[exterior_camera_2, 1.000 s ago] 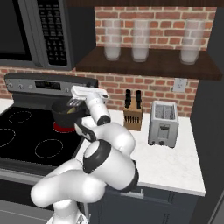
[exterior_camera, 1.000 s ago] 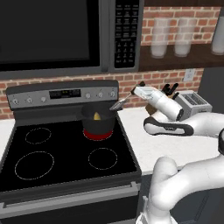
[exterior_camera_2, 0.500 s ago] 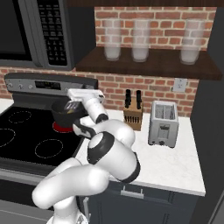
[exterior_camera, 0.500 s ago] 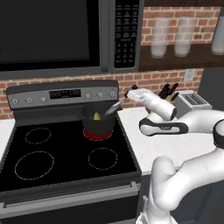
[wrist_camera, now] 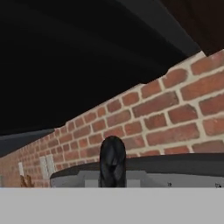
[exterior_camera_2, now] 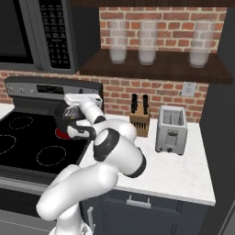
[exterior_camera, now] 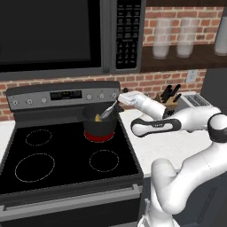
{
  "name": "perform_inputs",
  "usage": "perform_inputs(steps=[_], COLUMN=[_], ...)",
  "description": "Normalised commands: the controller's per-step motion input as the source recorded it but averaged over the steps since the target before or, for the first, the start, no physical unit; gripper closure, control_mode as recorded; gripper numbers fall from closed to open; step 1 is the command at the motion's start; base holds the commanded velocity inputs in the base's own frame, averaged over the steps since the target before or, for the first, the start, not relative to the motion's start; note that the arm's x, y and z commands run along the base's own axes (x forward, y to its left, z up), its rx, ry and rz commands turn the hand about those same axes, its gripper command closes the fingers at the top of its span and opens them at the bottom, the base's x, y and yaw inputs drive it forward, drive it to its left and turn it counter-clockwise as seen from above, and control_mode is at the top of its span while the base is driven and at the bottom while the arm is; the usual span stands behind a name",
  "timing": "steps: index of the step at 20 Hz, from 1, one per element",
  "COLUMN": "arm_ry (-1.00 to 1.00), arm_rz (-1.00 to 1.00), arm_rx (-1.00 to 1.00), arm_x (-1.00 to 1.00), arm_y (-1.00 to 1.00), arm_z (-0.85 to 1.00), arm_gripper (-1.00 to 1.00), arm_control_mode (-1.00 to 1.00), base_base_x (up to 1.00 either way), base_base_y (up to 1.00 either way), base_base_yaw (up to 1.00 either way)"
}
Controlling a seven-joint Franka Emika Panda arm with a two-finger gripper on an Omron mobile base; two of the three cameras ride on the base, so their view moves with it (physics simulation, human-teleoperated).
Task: Put the cucumber and lime in the pot. Retrieve the spatula and lightly stir the vegetables in the pot.
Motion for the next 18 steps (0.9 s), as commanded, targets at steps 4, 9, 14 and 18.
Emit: perform_inputs(steps=[4, 9, 14, 18], arm_ry=[-0.05, -0.02, -0.01, 0.0], arm_rz=[-0.07, -0.12, -0.13, -0.1], arm_rx=[0.0, -0.04, -0.07, -0.07], arm_x=[0.34, 0.27, 0.16, 0.15], arm_y=[0.32, 0.15, 0.2, 0.5], arm_z=[-0.37, -0.42, -0.44, -0.51], arm_gripper=[1.0, 1.0, 1.0, 1.0], arm_control_mode=[-1.0, -1.0, -1.0, -1.0], base_base_x=[0.0, 0.0, 0.0, 0.0], base_base_y=[0.0, 0.0, 0.0, 0.0], base_base_yaw=[0.0, 0.0, 0.0, 0.0])
